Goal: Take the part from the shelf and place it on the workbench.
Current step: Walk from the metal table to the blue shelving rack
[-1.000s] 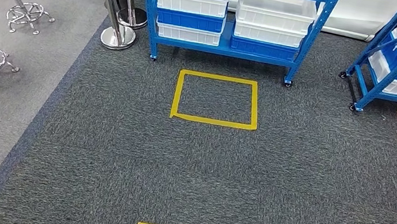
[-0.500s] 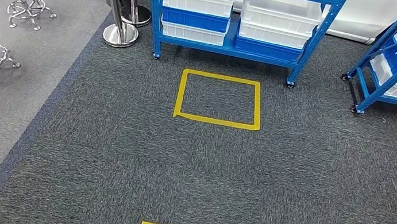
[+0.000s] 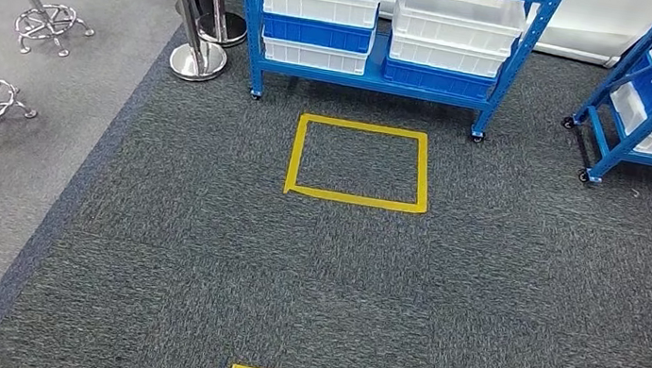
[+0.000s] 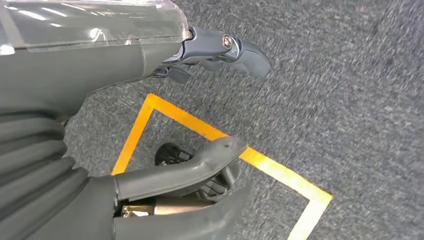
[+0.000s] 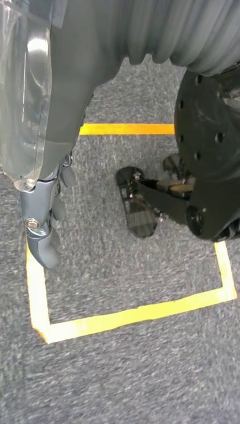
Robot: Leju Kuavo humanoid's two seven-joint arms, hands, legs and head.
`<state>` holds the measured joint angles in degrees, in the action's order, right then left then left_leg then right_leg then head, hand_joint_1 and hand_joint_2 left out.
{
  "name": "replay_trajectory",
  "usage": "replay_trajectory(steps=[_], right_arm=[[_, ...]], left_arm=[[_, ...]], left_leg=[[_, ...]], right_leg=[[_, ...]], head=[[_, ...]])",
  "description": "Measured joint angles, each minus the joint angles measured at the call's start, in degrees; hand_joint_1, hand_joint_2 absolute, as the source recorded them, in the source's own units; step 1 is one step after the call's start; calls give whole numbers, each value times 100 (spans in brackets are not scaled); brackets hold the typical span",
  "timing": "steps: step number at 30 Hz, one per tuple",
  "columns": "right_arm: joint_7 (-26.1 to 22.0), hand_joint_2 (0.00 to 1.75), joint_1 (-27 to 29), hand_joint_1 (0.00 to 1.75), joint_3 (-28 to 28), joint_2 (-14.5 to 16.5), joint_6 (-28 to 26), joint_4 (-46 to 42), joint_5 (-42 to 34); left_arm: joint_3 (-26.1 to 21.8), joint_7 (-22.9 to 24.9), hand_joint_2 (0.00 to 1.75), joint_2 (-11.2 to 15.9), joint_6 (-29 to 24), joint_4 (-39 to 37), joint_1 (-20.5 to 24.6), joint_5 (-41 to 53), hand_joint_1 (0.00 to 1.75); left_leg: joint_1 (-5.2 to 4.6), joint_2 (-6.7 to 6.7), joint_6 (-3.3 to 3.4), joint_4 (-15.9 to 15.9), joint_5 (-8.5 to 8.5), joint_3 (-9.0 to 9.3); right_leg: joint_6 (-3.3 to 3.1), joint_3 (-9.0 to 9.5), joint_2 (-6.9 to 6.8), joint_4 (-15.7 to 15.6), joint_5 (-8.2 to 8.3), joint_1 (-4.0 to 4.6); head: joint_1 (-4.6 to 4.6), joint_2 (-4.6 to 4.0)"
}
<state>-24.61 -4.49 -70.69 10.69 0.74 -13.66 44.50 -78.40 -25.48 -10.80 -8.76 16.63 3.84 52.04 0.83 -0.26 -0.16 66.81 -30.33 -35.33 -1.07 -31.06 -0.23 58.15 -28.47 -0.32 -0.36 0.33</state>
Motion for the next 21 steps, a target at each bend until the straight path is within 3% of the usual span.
replay_trajectory(steps=[2,3,5,7,10,11,12,13,14,15,17,21], right_arm=[[-1,44,0,0,-1,0,2,0,0],[-1,0,-1,0,-2,0,1,0,0],[-1,0,-4,0,-2,0,-17,0,0],[0,0,-4,0,-2,-1,-52,0,0],[10,0,0,0,-3,-1,-78,1,2],[17,0,2,0,-3,-1,-80,2,2],[25,0,5,0,-4,-1,-81,2,2],[29,0,8,0,-4,-1,-81,2,2],[33,0,9,0,-4,-2,-81,2,2],[35,0,8,0,-4,-3,-81,2,2],[36,0,0,0,-4,-6,-80,1,4],[37,0,-1,0,-5,-9,-79,1,17]], left_arm=[[2,-21,0,-1,5,0,8,26,0],[4,-37,0,-2,12,0,10,39,0],[10,-67,0,-2,36,0,1,67,0],[22,-80,0,-2,63,0,-14,89,0],[40,-78,0,-1,88,0,-16,109,0],[45,-74,0,0,92,0,-16,119,0],[51,-67,0,0,95,0,-19,129,0],[57,-58,0,0,96,0,-21,137,0],[63,-50,0,-1,96,0,-22,143,0],[67,-44,0,-1,97,0,-23,146,0],[71,-39,0,-3,101,0,-19,150,0],[72,-28,0,-4,114,0,-15,149,0]], left_leg=[[-11,0,31,-599,197,274],[-19,-4,58,-722,202,324],[-34,-10,133,-749,203,331],[-32,-4,205,-785,230,340],[-36,4,274,-808,251,332],[-46,5,282,-807,250,328],[-56,5,284,-807,249,329],[-64,3,285,-806,247,334],[-69,-1,287,-806,244,343],[-71,-5,286,-806,241,353],[-85,-9,264,-798,233,352],[-74,-5,162,-791,228,337]], right_leg=[[66,-21,5,64,-39,8],[96,-37,6,85,-49,15],[146,-50,9,92,-48,15],[194,-92,12,211,-150,-3],[247,-496,15,1073,-642,-20],[254,-656,15,1394,-761,-24],[253,-745,15,1569,-776,-27],[243,-737,15,1542,-681,-27],[224,-623,16,1302,-494,-24],[194,-445,16,934,-279,-15],[136,-147,21,294,-40,24],[65,-62,24,42,-9,52]], head=[[2,0],[2,0],[3,0],[4,0],[4,0],[3,0],[3,0],[3,0],[3,0],[4,0],[3,0],[2,0]])
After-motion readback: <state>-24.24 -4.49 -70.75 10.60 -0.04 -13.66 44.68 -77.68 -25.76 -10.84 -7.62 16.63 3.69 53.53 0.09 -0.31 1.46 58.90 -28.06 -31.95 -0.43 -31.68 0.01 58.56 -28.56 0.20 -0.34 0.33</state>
